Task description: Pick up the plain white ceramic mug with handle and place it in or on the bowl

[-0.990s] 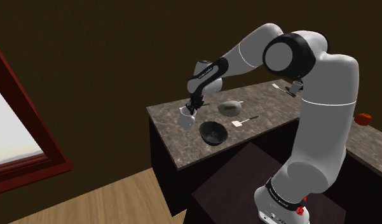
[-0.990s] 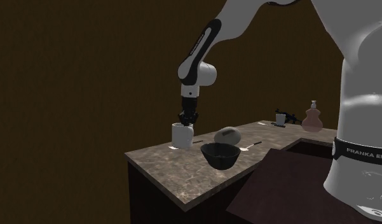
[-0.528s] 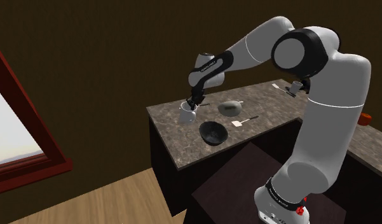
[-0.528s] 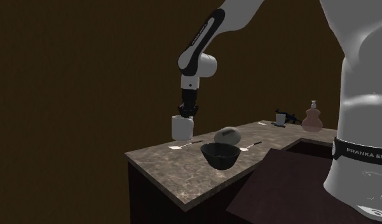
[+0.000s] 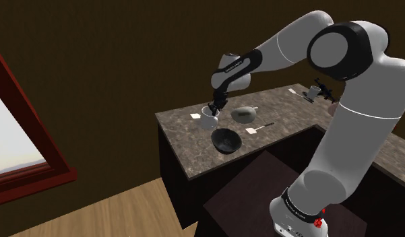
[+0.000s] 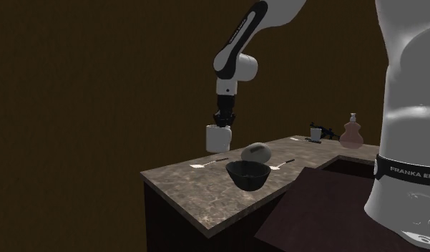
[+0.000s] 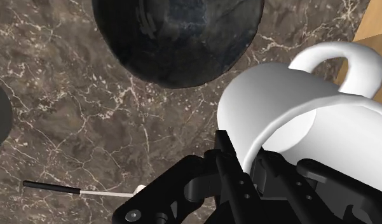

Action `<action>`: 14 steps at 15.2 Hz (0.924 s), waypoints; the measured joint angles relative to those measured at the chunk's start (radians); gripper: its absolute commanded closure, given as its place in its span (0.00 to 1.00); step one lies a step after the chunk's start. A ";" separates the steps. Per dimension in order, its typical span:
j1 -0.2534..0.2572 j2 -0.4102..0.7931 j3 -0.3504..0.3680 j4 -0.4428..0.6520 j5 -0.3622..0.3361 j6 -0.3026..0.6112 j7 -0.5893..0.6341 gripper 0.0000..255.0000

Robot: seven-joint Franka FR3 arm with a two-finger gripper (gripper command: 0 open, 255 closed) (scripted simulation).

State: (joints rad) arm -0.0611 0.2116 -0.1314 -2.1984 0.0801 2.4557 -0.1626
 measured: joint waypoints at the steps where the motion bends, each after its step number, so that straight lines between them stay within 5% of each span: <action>1: -0.011 -0.026 -0.008 -0.029 -0.001 0.003 -0.019 1.00; 9: -0.093 -0.231 -0.084 -0.251 -0.036 0.018 -0.153 1.00; 14: -0.105 -0.208 -0.098 -0.285 -0.021 0.073 -0.194 1.00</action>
State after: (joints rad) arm -0.1661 0.0033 -0.2296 -2.4837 0.0592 2.5286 -0.3571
